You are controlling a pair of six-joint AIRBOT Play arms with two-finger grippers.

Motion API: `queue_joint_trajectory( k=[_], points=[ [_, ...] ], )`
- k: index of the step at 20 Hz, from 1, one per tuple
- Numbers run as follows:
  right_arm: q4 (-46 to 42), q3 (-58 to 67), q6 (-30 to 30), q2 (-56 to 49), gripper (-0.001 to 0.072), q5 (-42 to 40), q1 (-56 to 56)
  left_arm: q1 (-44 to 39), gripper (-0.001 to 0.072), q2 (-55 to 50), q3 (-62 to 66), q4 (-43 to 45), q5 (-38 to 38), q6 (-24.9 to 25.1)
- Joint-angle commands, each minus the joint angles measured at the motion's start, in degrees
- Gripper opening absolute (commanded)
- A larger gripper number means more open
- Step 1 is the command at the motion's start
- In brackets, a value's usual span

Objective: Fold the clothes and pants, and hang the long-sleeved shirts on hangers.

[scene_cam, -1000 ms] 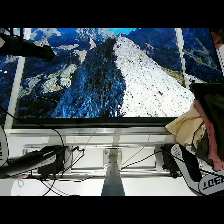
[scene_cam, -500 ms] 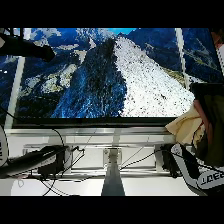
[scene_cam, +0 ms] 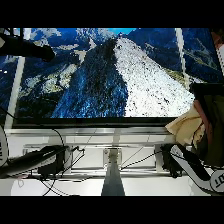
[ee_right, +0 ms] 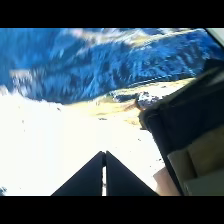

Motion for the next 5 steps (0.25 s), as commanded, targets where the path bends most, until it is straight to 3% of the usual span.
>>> queue_joint_trajectory(
  k=[1, 5],
  points=[
    [-10.1, 0.0, -2.7, -5.1, 0.0013, -0.2, 11.2, 0.1, 0.071, 0.0, 0.0, 0.0, 0.0, 0.0],
    [-10.3, 0.0, -2.6, -9.8, 0.0013, 0.6, 16.6, 0.1, 0.071, 0.0, 0.0, 0.0, 0.0, 0.0]
  ],
)
